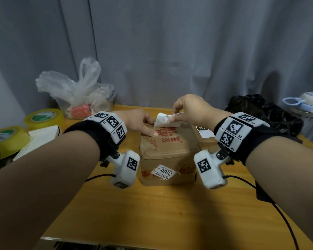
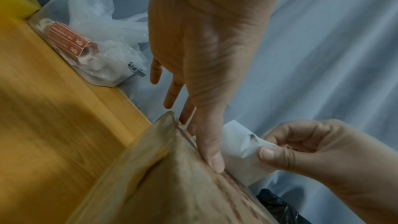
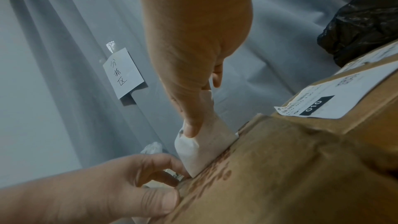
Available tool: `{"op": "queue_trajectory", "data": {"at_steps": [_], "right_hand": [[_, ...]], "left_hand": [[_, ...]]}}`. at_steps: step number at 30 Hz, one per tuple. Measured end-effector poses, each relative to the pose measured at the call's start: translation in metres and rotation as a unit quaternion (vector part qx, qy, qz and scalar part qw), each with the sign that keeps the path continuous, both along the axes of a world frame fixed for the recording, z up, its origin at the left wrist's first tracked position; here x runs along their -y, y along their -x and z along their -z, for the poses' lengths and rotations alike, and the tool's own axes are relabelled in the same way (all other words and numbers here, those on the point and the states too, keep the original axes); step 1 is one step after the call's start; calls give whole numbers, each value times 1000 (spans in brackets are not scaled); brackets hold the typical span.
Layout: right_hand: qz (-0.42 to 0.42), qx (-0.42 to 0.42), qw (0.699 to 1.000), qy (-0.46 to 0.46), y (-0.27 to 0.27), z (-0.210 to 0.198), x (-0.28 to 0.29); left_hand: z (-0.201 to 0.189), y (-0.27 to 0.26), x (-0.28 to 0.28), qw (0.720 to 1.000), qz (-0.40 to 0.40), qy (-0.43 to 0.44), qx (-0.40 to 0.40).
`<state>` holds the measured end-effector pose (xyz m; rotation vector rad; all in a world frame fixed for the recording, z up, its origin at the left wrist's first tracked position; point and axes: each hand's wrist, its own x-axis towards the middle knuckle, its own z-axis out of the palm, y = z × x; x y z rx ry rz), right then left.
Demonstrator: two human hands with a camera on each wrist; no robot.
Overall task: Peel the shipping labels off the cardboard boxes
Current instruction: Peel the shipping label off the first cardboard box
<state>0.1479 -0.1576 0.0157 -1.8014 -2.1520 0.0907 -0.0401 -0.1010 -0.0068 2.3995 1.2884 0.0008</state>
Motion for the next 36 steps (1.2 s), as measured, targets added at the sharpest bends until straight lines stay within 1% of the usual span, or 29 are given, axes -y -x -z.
{"op": "queue_trajectory", "data": {"at_steps": [7, 12, 14, 16, 19, 21, 23, 26, 31, 33, 36], "right_hand": [[3, -3, 1000, -2, -2, 0, 0], [-3, 11, 1000, -11, -4, -1, -1], [-4, 4, 1000, -15, -5, -2, -1], [2, -23, 999, -27, -7, -5, -1], [17, -98, 992, -74, -15, -19, -1], [25, -111, 990, -86, -21, -27, 0], [30, -113, 989, -88, -26, -30, 1], [32, -140, 985, -94, -27, -26, 4], [40, -197, 975, -97, -26, -18, 7], [49, -228, 968, -91, -27, -16, 9], [50, -294, 951, -81, -29, -15, 13]], "left_hand": [[-3, -3, -1, 1000, 1, 3, -27], [-2, -3, -2, 999, -3, -2, -33], [0, -2, -2, 1000, -8, -5, -30], [0, -2, -1, 999, -10, -8, -33], [0, -1, 1, 999, -7, -8, -42], [-1, -2, 4, 999, -5, -8, -46], [-4, -4, 7, 997, 5, -18, -72], [-9, -11, 17, 988, 31, -55, -143], [-6, -31, 42, 980, 73, -34, -184], [-6, -34, 44, 981, 72, -16, -180], [-8, -31, 37, 987, 76, 20, -143]]}}
